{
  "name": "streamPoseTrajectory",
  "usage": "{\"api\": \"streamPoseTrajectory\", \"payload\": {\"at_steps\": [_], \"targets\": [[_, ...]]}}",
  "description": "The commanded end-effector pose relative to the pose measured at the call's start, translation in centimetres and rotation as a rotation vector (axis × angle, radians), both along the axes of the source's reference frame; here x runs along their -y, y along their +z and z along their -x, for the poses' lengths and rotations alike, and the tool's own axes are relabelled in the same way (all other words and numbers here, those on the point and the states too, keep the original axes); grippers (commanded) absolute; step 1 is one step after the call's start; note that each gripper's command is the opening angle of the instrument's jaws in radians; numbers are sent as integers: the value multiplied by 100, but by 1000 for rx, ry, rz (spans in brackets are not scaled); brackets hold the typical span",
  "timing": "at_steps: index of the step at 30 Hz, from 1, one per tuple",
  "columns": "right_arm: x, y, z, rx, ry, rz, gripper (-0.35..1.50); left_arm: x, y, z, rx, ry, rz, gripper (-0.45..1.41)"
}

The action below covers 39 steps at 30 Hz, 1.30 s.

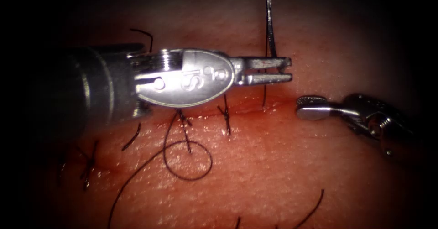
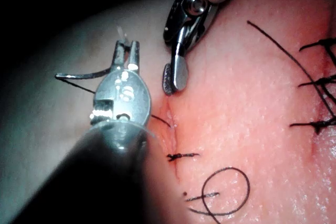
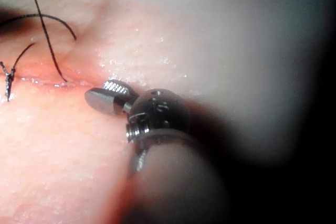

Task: Wound Closure
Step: Pull needle through skin the rest of the way with the left holder, then pass needle to right gripper

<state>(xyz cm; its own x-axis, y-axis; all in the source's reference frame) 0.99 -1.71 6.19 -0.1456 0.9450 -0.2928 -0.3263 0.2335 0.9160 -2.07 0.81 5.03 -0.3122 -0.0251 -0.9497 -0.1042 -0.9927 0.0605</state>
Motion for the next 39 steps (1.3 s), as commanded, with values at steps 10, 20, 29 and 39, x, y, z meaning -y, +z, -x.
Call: {"api": "streamPoseTrajectory", "payload": {"at_steps": [10, 20, 29, 39], "targets": [[-16, -21, -11, -129, -12, -288, 86, 56, 43, 8, -11, 30, 85, -45], [-18, -47, -34, -193, -23, -392, 131, 90, 88, 2, -5, 43, 153, -45], [-24, -58, -58, -211, 33, -410, 131, 95, 88, 5, -3, 59, 196, -45], [-25, -64, -79, -215, 47, -412, 133, 100, 86, 9, -9, 61, 217, -45]]}}
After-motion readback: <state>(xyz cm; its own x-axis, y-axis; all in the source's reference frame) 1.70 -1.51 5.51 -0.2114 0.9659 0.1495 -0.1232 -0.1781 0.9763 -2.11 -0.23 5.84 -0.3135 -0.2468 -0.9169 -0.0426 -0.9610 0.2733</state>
